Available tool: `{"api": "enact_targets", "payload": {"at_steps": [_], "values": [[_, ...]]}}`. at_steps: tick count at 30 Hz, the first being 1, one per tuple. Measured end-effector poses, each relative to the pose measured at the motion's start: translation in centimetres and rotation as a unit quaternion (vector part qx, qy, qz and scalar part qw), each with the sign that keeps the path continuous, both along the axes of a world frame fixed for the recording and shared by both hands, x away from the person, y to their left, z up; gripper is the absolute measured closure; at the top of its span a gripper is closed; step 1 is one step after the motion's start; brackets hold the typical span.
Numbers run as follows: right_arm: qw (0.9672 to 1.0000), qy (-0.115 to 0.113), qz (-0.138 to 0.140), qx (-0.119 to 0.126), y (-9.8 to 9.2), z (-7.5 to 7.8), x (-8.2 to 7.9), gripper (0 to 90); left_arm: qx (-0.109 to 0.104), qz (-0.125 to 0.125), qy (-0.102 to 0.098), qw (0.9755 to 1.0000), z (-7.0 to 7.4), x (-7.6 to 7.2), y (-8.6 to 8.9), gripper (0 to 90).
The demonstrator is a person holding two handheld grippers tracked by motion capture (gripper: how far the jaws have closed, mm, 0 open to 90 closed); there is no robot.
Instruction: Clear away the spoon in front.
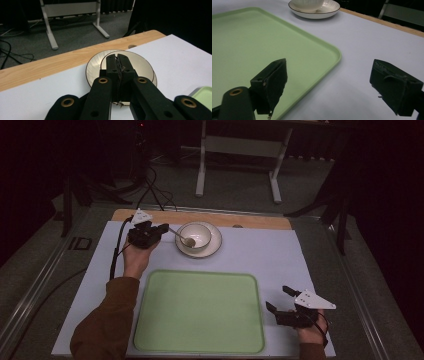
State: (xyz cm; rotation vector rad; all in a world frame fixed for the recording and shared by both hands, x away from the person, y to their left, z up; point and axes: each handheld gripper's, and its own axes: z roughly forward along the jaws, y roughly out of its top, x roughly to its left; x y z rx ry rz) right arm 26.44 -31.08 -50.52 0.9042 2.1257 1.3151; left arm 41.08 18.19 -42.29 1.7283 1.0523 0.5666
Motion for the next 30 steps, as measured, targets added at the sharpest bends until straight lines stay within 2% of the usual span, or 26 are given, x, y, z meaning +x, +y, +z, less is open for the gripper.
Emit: {"api": "enact_targets", "payload": {"at_steps": [4,11,13,30], "values": [[1.0,-0.002,0.002,-0.002,0.1,0.0,0.0,14.1,-0.003,0.0,-0.008,1.0,0.4,-0.4,0.2,89.5],[1.0,-0.003,0.003,-0.003,0.1,0.0,0.0,14.0,-0.028,0.001,-0.027,0.9993,1.3,-0.9,0.5,89.6],[1.0,-0.004,0.003,-0.003,0.1,0.1,0.0,14.0,-0.041,0.006,-0.034,0.9986,1.8,-1.2,0.8,89.6],[1.0,-0.006,0.003,-0.005,0.2,0.2,-0.2,14.1,-0.05,0.009,-0.063,0.9967,3.6,-3.5,2.0,89.5]]}}
